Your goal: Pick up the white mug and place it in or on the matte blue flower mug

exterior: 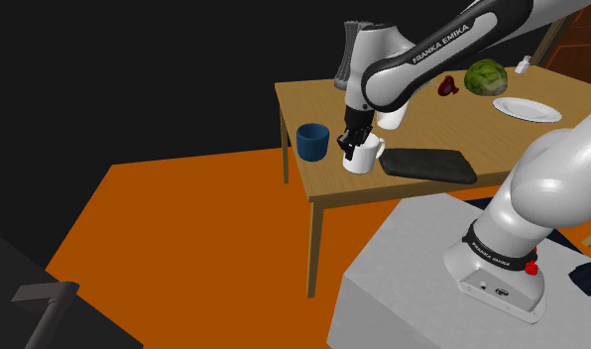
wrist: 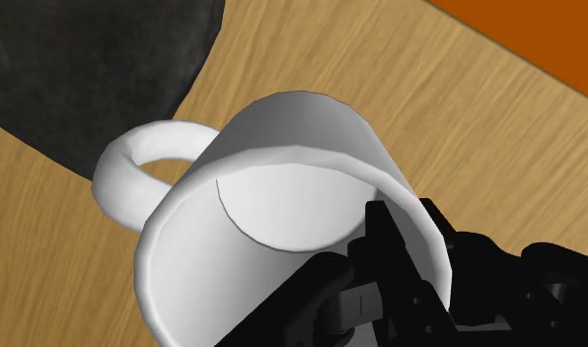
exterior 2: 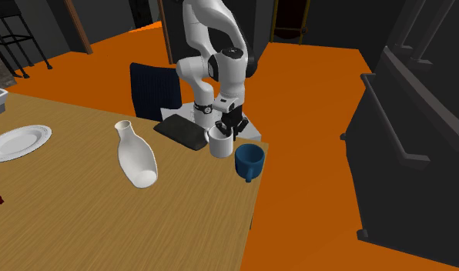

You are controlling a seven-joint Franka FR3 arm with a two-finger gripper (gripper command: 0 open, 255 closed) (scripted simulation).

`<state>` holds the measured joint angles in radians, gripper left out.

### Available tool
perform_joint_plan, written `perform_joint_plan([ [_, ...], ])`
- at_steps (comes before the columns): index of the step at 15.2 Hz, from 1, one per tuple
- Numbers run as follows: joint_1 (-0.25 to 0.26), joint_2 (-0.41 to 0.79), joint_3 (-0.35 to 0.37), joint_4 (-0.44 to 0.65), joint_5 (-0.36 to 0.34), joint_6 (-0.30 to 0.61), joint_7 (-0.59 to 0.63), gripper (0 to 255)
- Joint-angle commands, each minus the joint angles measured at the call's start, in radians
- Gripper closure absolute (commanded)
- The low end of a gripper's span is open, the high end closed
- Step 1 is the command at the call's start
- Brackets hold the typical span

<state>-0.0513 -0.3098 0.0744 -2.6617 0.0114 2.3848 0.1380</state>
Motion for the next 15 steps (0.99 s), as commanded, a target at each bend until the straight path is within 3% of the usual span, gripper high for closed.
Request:
perform_joint_plan([
  [1, 0.0, -0.011, -0.001, 0.006, 0.001, -0.016, -0.001, 255],
  [15, 0.003, -0.126, -0.007, 0.113, 0.005, -0.238, -0.008, 255],
])
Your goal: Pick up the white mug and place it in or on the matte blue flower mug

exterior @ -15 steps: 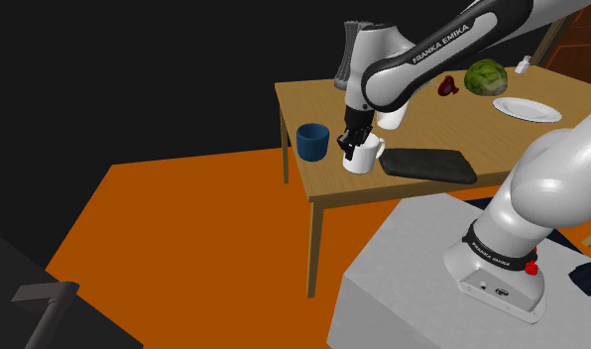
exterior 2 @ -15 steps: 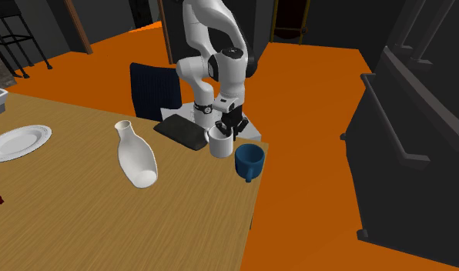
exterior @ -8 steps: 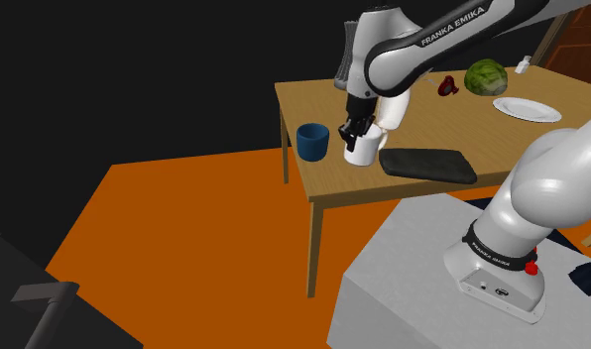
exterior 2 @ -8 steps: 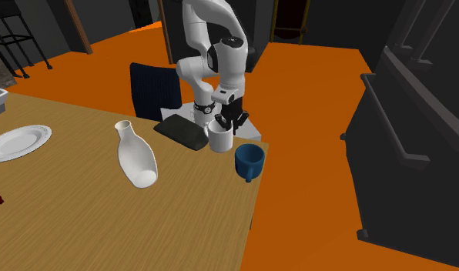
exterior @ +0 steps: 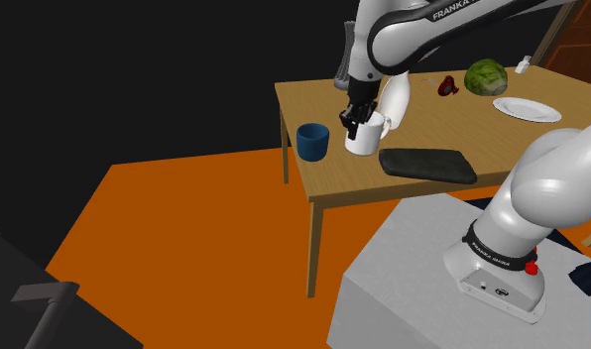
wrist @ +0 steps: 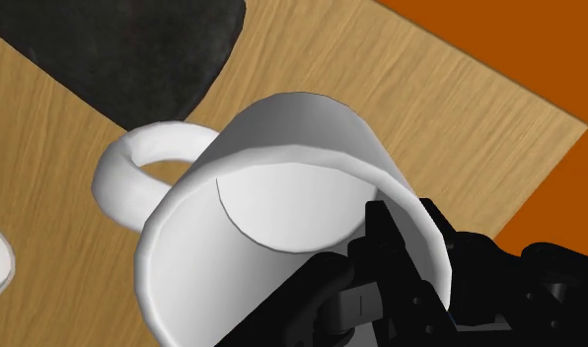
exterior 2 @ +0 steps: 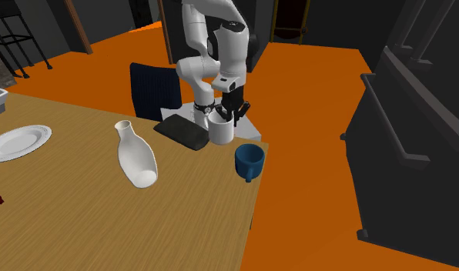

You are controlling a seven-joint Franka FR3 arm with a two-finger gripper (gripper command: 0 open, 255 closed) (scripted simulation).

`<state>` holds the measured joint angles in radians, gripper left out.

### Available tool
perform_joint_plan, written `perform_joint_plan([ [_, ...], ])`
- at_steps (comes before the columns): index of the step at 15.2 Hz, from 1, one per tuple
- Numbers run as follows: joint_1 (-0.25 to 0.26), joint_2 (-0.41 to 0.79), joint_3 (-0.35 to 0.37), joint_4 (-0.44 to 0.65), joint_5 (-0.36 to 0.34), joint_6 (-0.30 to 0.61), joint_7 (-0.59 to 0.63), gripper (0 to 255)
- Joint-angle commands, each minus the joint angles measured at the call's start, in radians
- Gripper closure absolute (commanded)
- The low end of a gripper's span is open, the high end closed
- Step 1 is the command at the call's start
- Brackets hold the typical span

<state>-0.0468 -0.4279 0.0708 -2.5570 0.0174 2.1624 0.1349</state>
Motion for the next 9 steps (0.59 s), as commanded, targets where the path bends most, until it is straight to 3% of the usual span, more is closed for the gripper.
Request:
perform_joint_plan([
  [1, -0.002, -0.013, -0.004, 0.017, -0.001, -0.03, -0.005, 255],
  [9, -0.002, -0.05, -0.007, 0.098, -0.001, -0.148, -0.007, 255],
])
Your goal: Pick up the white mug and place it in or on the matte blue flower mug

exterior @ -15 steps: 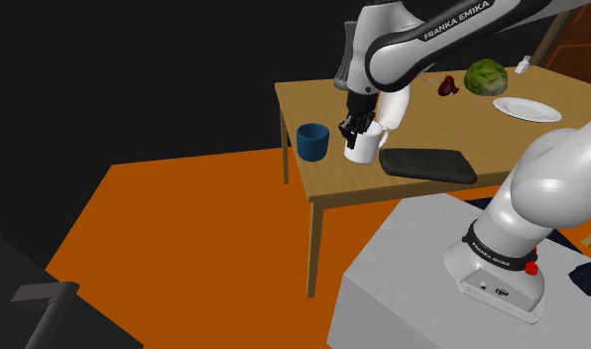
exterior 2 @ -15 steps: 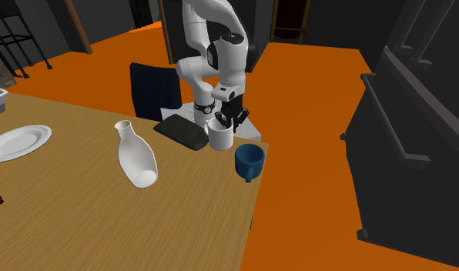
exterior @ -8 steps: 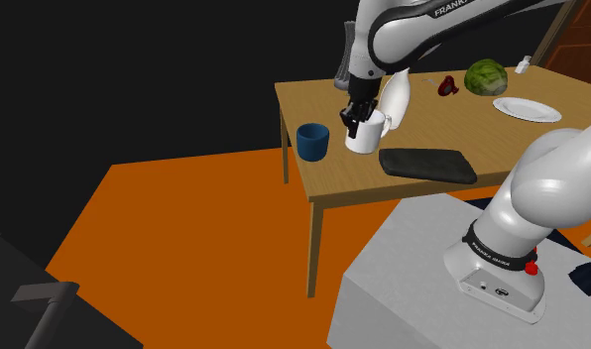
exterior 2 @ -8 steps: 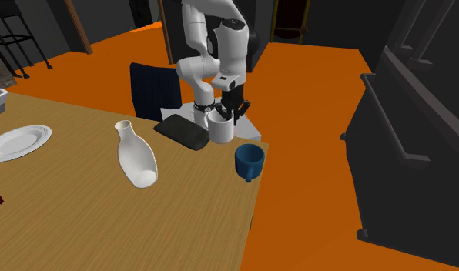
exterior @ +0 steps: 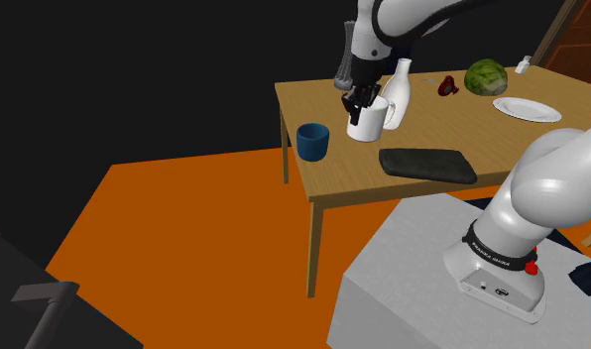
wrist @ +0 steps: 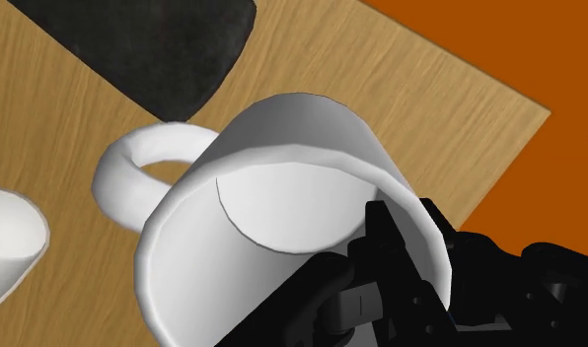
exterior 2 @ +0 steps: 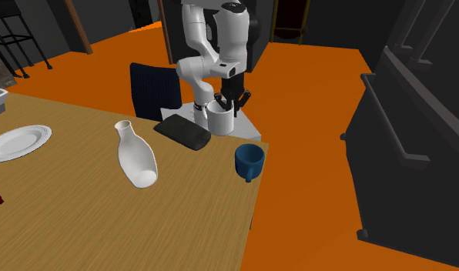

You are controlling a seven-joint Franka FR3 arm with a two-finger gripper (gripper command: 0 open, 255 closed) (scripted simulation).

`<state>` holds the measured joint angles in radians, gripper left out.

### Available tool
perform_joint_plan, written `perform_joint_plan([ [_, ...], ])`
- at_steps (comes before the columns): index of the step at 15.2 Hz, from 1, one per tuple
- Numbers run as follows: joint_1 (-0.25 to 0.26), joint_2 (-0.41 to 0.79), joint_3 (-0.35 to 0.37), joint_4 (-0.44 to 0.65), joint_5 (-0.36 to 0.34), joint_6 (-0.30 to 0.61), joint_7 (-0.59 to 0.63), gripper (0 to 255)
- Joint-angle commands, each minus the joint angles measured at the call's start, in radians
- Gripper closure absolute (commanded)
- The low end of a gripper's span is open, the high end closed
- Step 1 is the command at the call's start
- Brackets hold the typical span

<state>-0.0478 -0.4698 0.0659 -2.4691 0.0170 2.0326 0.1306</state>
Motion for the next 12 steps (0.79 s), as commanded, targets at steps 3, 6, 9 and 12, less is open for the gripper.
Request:
perform_joint_plan([
  [3, -0.001, -0.018, -0.003, 0.043, -0.001, -0.061, -0.003, 255],
  [6, -0.001, -0.025, -0.004, 0.078, -0.001, -0.103, -0.004, 255],
  [9, -0.001, -0.029, -0.005, 0.108, -0.001, -0.137, -0.004, 255],
  [12, 0.001, 0.091, 0.012, 0.222, -0.003, -0.131, 0.018, 255],
])
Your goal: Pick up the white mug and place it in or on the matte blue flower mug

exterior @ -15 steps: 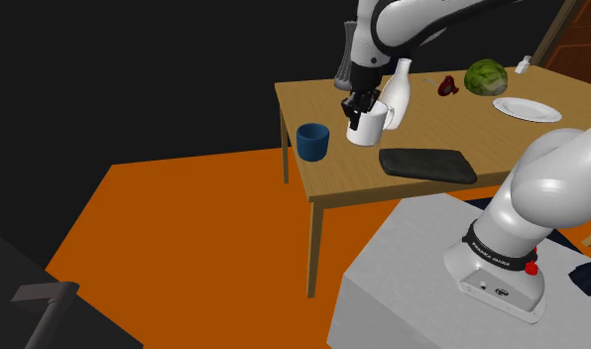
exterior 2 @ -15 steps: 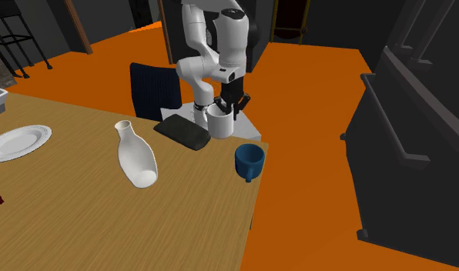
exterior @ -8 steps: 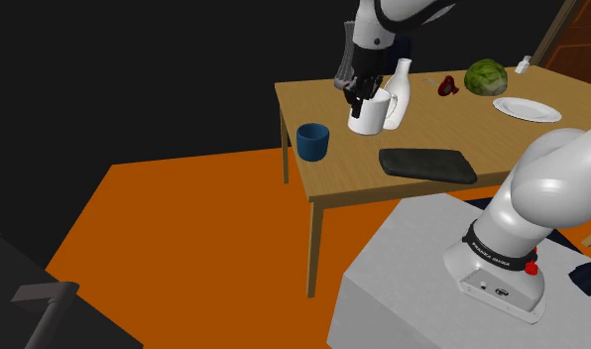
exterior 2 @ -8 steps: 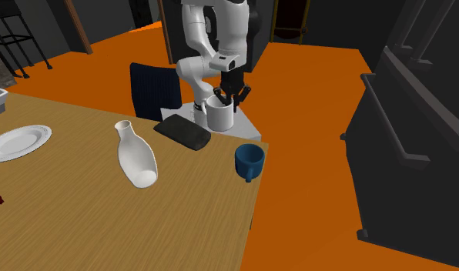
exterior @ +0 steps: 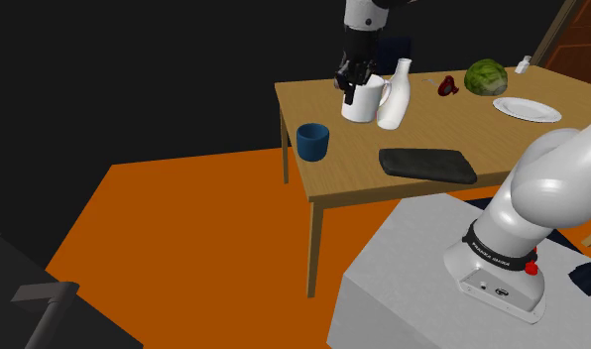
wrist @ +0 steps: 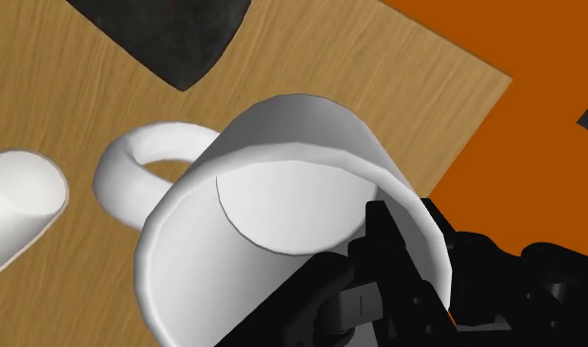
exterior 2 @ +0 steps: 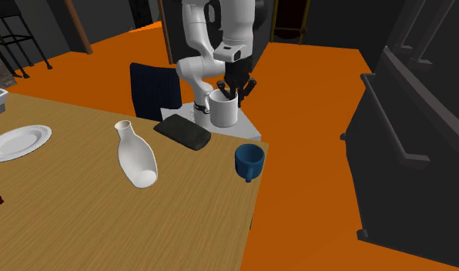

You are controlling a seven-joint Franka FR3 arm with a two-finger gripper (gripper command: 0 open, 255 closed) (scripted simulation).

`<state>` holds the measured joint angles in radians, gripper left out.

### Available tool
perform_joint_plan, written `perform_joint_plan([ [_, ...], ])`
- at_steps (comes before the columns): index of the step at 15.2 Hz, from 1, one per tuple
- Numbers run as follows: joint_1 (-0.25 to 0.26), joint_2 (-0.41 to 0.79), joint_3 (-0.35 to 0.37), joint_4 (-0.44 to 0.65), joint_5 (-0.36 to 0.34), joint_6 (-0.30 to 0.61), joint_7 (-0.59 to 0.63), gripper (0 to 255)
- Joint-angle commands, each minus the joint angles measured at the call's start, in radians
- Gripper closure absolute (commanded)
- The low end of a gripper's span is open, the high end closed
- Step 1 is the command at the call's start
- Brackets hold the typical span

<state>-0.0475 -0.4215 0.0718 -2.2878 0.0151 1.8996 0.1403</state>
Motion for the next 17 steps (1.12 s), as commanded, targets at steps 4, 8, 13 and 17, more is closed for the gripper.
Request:
perform_joint_plan([
  [4, 0.005, 0.2, 0.026, 0.207, -0.009, -0.007, 0.038, 255],
  [8, 0.012, 0.358, 0.043, 0.394, -0.025, -0.037, 0.068, 255],
  [13, 0.016, 0.413, 0.047, 0.41, -0.032, 0.002, 0.079, 255],
  [17, 0.016, 0.421, 0.047, 0.364, -0.033, 0.054, 0.08, 255],
])
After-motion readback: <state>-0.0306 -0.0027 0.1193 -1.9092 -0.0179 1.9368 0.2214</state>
